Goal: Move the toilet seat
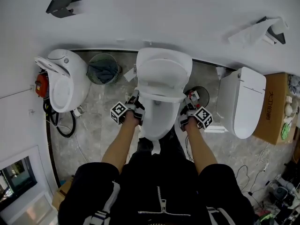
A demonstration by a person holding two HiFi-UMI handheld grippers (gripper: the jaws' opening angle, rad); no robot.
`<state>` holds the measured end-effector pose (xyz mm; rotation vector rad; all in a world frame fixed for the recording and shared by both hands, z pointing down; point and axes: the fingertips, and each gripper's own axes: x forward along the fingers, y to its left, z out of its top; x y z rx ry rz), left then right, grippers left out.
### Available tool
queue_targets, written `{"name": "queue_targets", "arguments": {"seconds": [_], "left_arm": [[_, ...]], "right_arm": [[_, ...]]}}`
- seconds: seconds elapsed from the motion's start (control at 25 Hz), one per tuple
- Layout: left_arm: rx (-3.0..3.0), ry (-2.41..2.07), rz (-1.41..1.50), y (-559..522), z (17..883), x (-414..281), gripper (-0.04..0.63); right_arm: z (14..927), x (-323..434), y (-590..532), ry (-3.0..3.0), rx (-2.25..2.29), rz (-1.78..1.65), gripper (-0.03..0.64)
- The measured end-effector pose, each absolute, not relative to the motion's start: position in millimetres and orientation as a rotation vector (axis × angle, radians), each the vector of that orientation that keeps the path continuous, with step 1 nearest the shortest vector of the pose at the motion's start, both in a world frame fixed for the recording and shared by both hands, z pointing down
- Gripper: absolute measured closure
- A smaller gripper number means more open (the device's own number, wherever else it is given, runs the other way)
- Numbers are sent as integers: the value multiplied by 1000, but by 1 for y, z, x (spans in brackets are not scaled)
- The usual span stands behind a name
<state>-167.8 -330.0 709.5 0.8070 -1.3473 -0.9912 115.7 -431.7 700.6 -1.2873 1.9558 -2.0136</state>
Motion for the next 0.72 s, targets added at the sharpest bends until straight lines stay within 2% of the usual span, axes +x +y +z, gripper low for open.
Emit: {"name": "queue_targets", "arguments": {"seconds": [0.72], "left_arm": [[778,-1417,-1025,-424,709,-200,410]], "right_arm": [[683,88,-519,2120,-1119,-1980,615]]}}
